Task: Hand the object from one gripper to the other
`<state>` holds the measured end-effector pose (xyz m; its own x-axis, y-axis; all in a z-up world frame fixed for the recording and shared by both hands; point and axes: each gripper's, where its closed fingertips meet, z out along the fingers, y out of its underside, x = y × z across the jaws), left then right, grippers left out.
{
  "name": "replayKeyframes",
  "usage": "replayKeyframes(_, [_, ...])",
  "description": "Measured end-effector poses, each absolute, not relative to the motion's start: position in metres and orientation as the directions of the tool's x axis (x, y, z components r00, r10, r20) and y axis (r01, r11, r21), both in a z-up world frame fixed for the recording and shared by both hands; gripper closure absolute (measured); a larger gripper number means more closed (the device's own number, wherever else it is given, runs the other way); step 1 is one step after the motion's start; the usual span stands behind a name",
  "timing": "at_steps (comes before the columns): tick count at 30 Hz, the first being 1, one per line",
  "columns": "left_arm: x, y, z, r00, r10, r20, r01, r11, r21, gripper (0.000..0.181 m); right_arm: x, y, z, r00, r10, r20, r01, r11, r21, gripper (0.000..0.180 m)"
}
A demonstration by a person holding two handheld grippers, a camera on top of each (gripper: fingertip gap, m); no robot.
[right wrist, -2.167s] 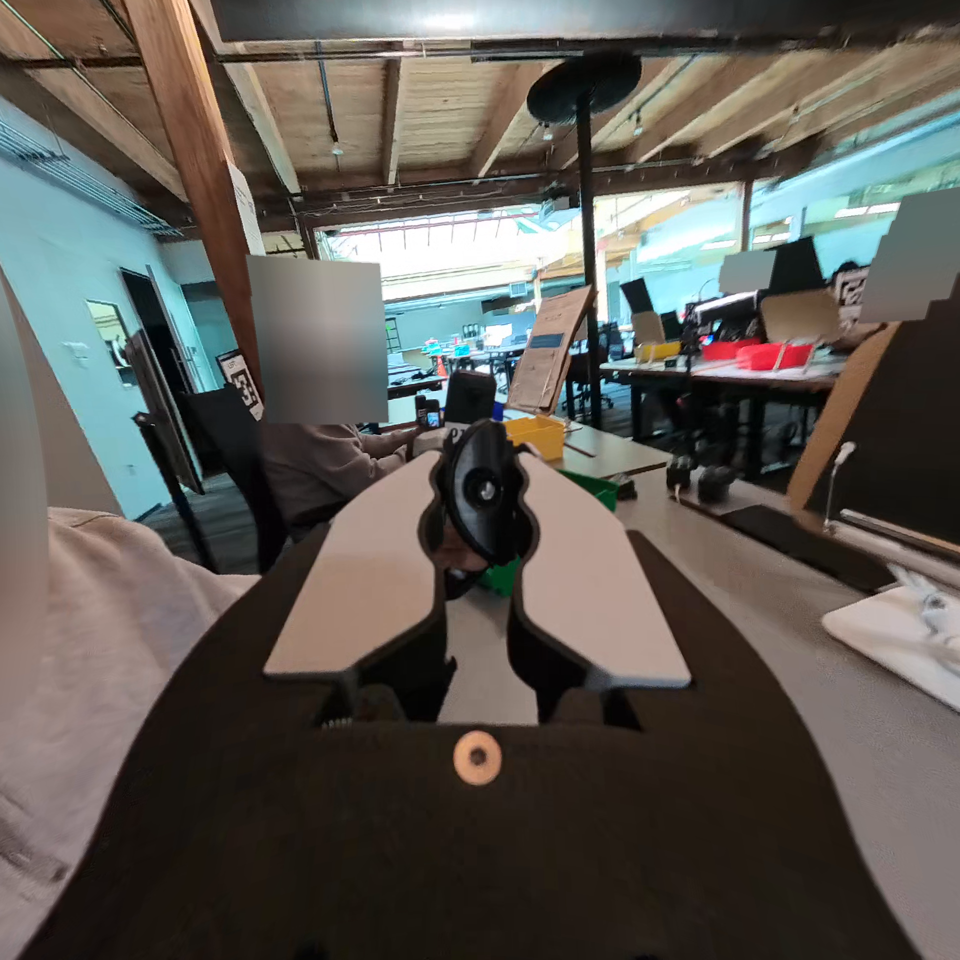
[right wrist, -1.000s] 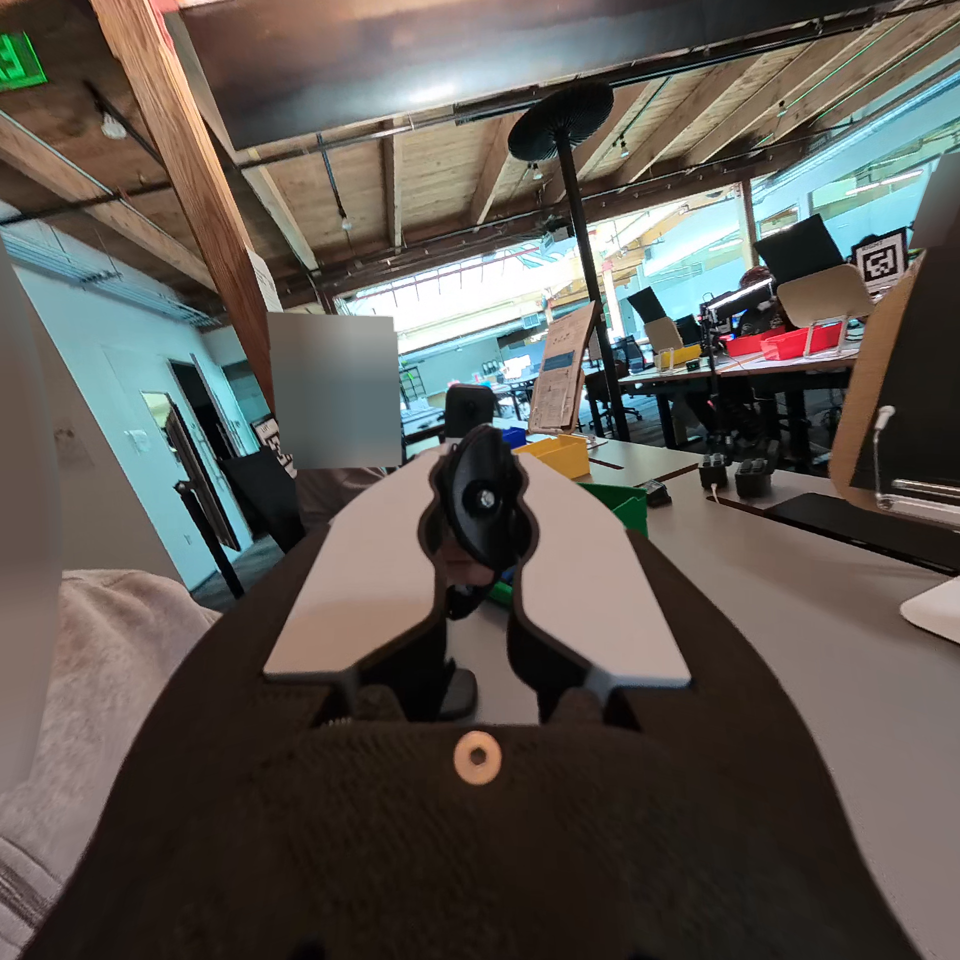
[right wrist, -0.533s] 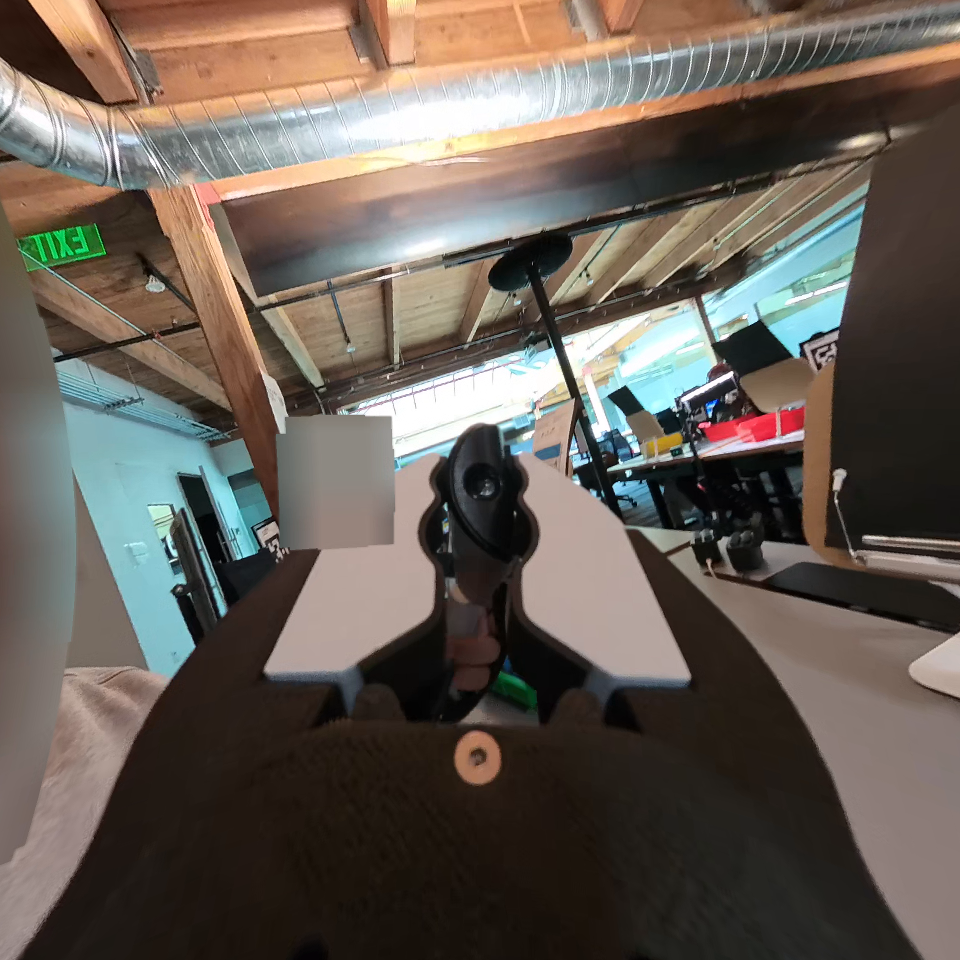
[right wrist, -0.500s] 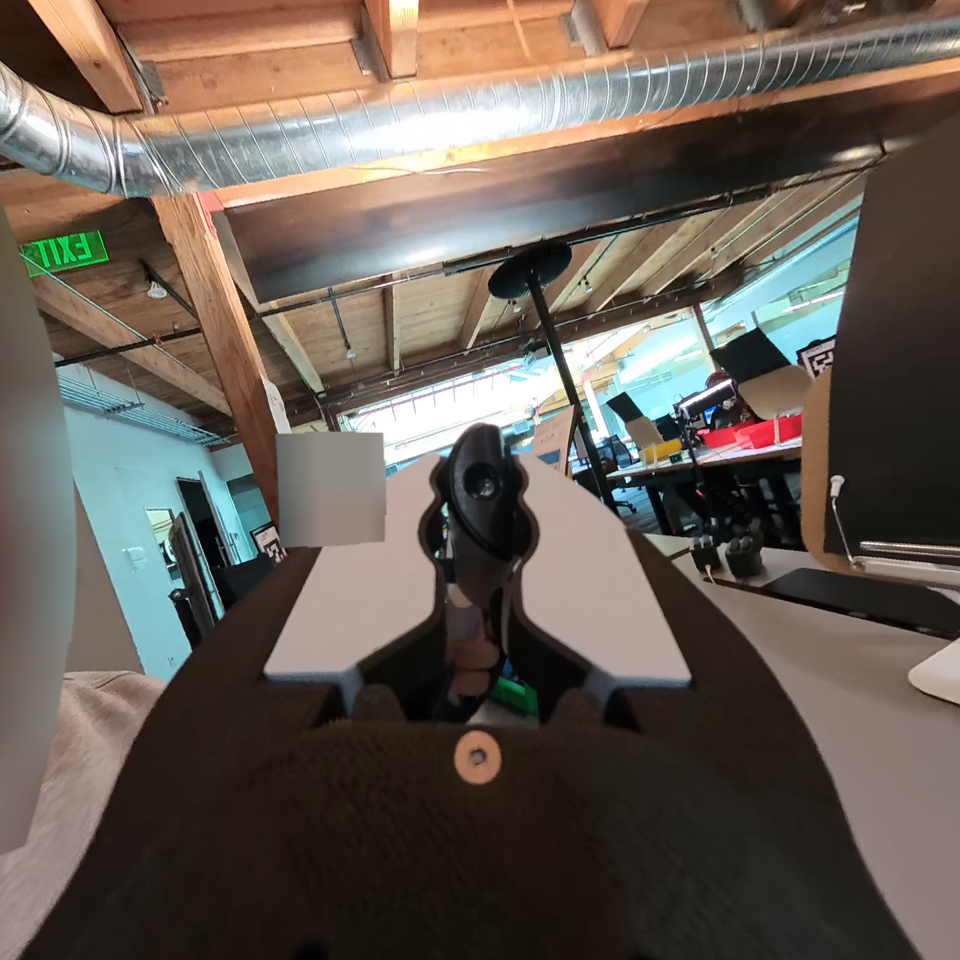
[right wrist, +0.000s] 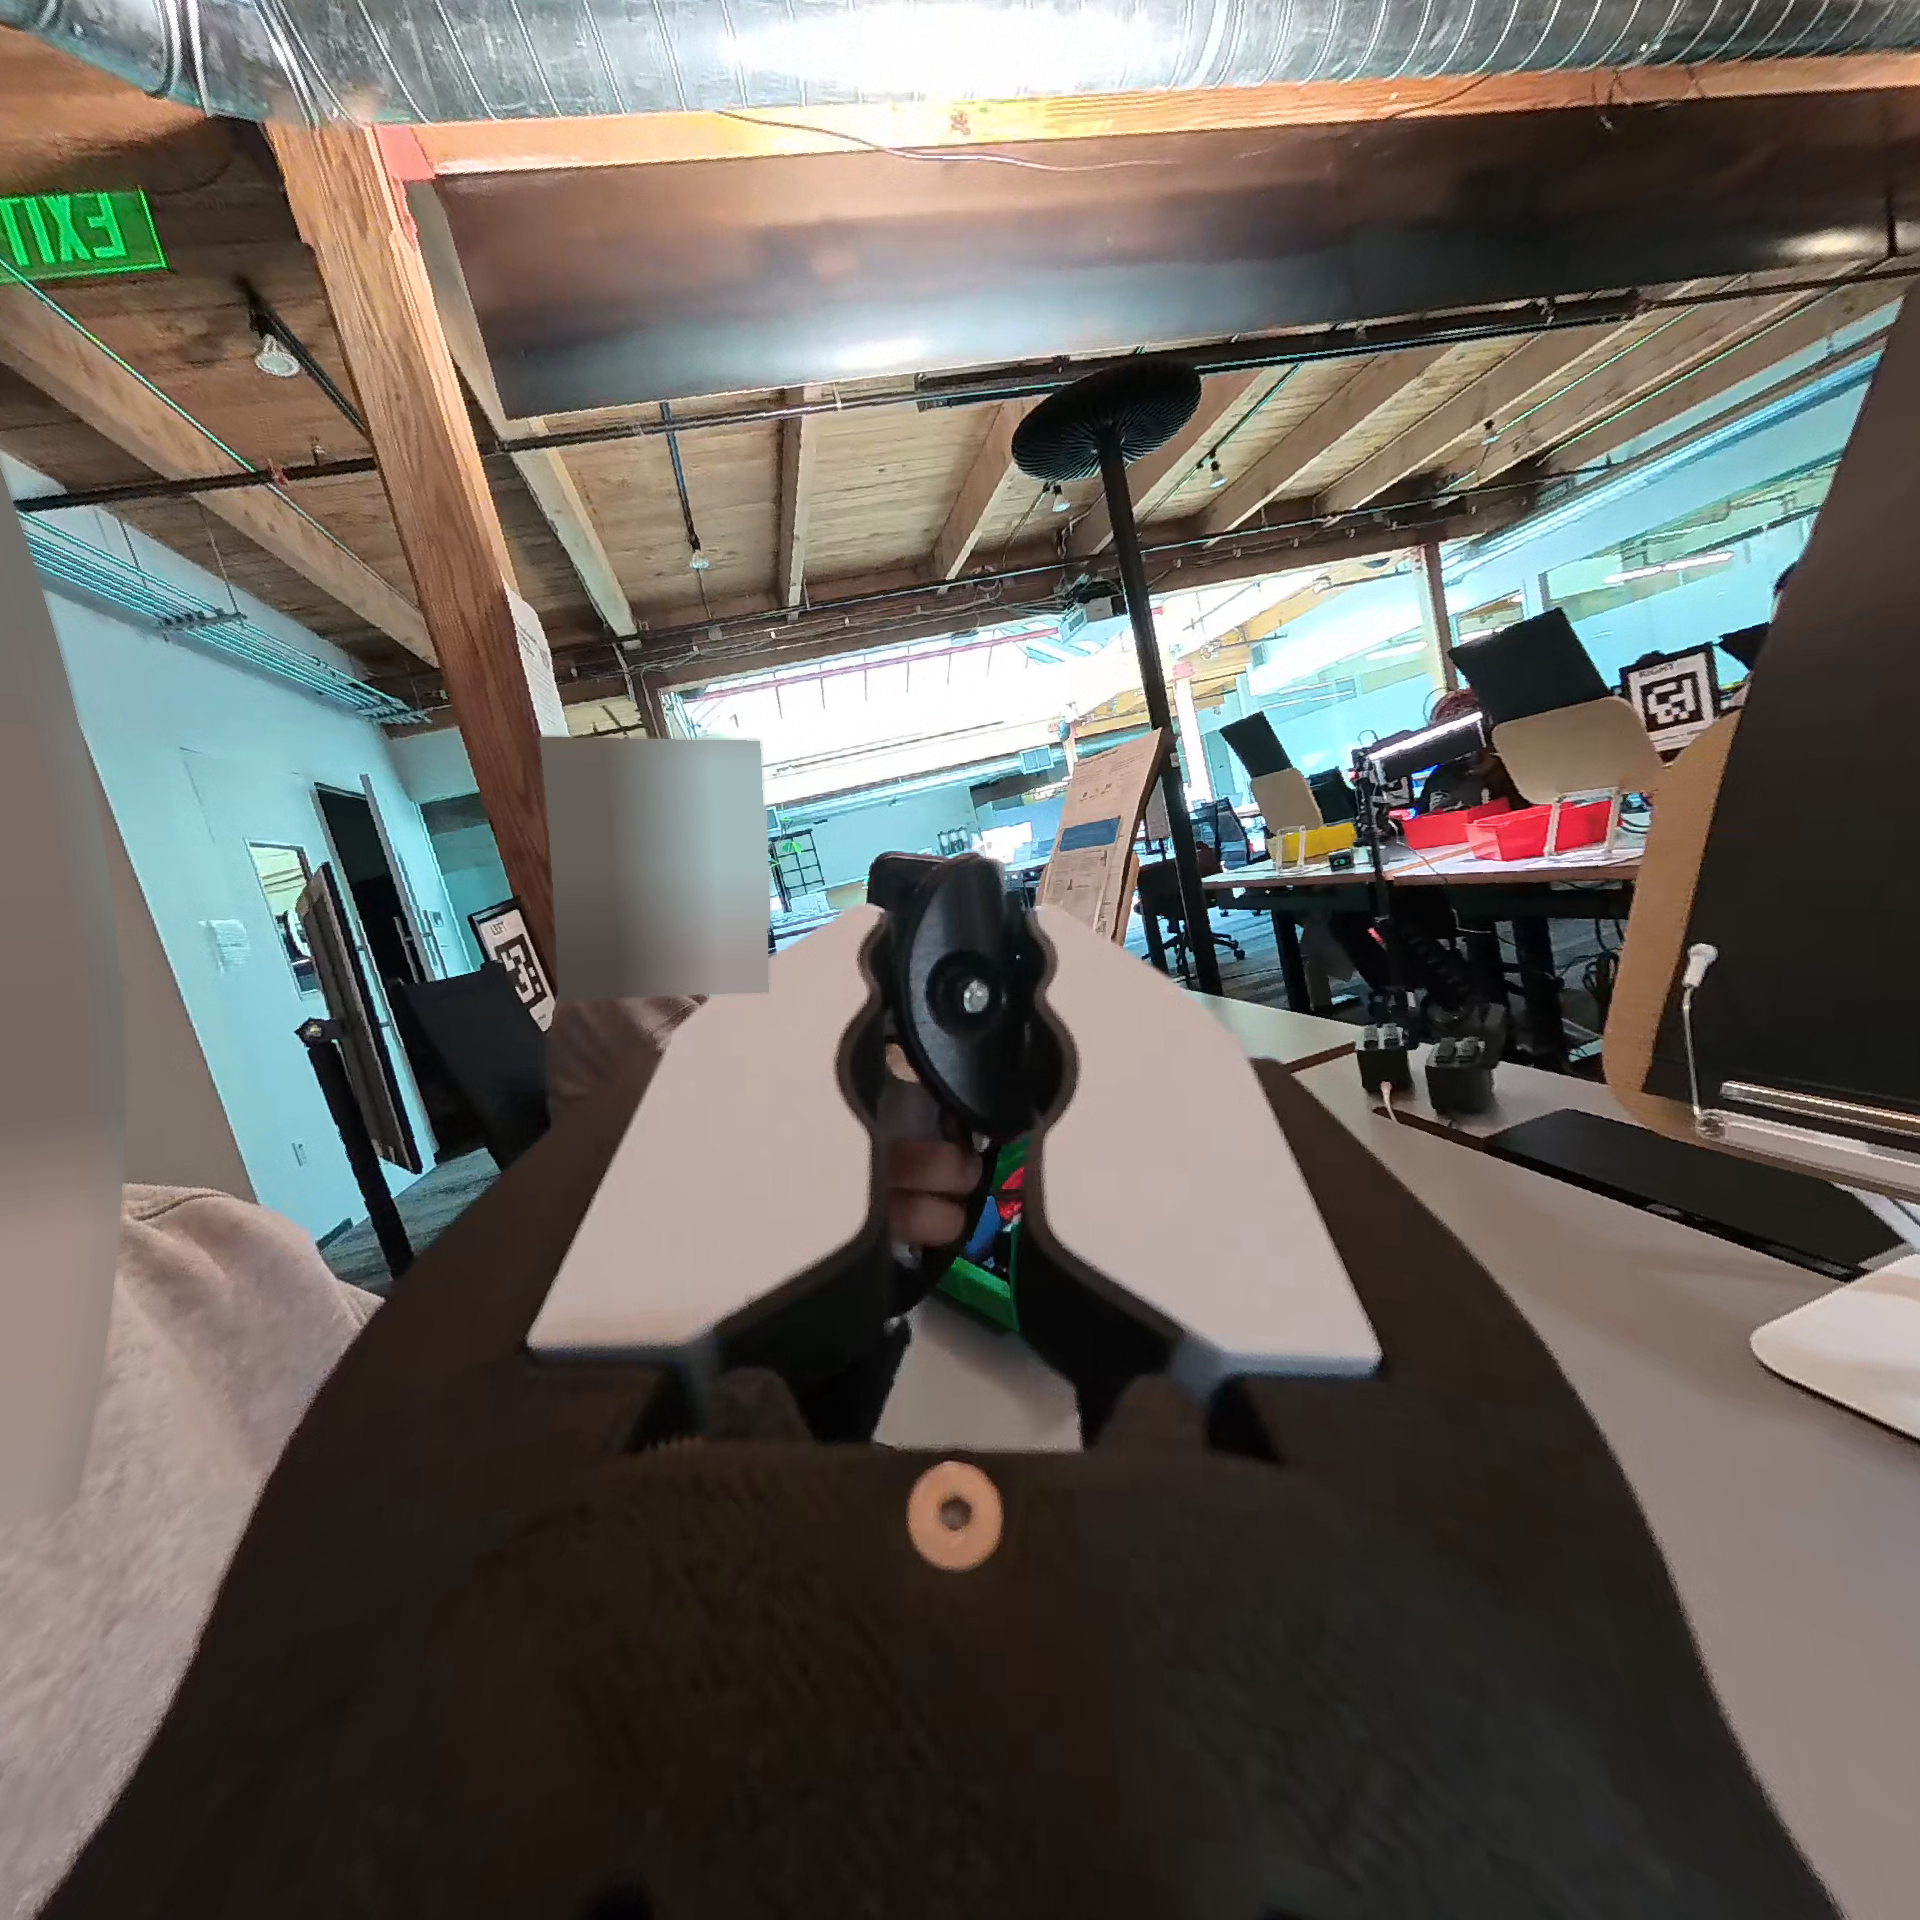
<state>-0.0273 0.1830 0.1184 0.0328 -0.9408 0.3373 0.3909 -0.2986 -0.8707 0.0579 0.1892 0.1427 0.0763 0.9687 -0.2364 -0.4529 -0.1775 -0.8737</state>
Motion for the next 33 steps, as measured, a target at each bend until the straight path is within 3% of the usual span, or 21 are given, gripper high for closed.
replayKeyframes(10, [-0.03,0.183,0.122,0.074,-0.946,0.315,0.397,-0.262,-0.88,0.162,0.055,0.194,0.139,0.082,0.963,-0.255,-0.444,-0.194,-0.875,0.156])
replayKeyframes(13, [-0.034,0.186,0.124,0.144,-0.944,0.296,0.39,-0.221,-0.894,0.163,0.058,0.203,0.136,0.146,0.96,-0.24,-0.402,-0.164,-0.901,0.132])
replayKeyframes(16, [-0.042,0.196,0.121,0.238,-0.925,0.297,0.376,-0.194,-0.906,0.163,0.065,0.212,0.136,0.318,0.944,-0.088,-0.319,0.019,-0.948,0.126])
replayKeyframes(19, [-0.051,0.209,0.116,0.286,-0.894,0.346,0.392,-0.22,-0.893,0.163,0.061,0.212,0.13,0.522,0.812,0.26,-0.048,0.333,-0.942,0.123])
replayKeyframes(22, [-0.051,0.218,0.104,0.29,-0.865,0.41,0.393,-0.283,-0.875,0.162,0.045,0.21,0.113,0.547,0.517,0.658,0.366,0.559,-0.744,0.123])
replayKeyframes(24, [-0.044,0.219,0.097,0.279,-0.856,0.436,0.383,-0.317,-0.868,0.162,0.031,0.207,0.099,0.462,0.357,0.812,0.538,0.615,-0.576,0.125])
replayKeyframes(30, [-0.017,0.211,0.083,0.301,-0.864,0.405,0.282,-0.325,-0.903,0.163,0.019,0.221,0.063,0.157,0.043,0.987,0.818,0.553,-0.155,0.116])
replayKeyframes(33, [-0.006,0.205,0.08,0.321,-0.876,0.36,0.232,-0.296,-0.927,0.162,0.018,0.23,0.05,0.089,0.025,0.996,0.86,0.503,-0.089,0.113])
